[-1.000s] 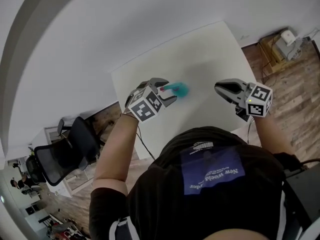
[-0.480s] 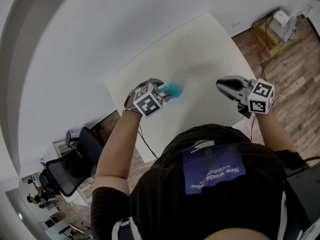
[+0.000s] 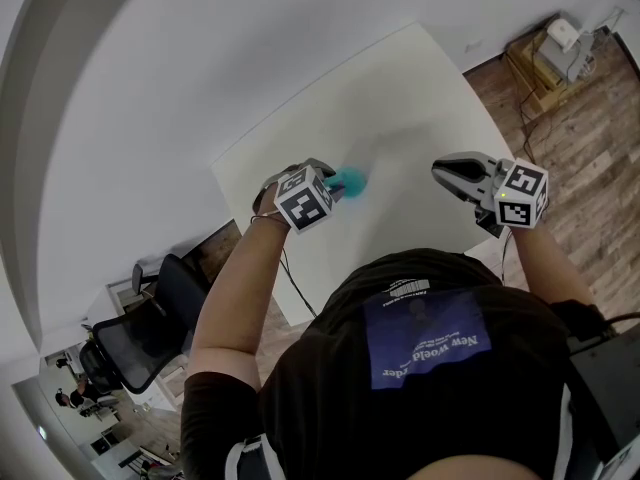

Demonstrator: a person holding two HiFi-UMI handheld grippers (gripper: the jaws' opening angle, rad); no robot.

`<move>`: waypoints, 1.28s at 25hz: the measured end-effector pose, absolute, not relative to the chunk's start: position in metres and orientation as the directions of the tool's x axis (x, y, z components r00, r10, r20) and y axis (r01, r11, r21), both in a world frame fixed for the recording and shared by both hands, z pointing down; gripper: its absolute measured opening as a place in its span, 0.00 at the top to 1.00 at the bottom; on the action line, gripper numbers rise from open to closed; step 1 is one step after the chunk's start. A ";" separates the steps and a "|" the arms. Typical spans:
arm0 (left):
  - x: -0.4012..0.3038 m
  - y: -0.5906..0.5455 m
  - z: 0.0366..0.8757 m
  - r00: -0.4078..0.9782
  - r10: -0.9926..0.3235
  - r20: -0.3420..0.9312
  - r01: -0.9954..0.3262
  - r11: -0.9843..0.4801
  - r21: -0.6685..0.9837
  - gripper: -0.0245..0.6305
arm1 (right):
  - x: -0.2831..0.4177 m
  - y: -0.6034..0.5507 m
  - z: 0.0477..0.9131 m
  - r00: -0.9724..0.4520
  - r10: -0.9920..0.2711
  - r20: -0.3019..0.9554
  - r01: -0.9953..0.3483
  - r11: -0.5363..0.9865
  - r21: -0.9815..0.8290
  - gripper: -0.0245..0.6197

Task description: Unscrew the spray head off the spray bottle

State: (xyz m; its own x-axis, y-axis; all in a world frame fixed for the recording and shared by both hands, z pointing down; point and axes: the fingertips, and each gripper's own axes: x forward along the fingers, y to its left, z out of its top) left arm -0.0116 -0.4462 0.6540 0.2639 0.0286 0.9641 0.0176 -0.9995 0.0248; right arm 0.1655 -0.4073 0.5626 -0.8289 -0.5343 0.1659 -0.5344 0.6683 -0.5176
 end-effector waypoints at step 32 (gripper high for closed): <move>-0.021 -0.438 0.633 0.402 0.039 0.915 -0.096 -0.992 0.084 0.74 | 0.155 -0.407 0.549 -0.843 -0.513 0.160 -0.519 0.701 -0.489 0.96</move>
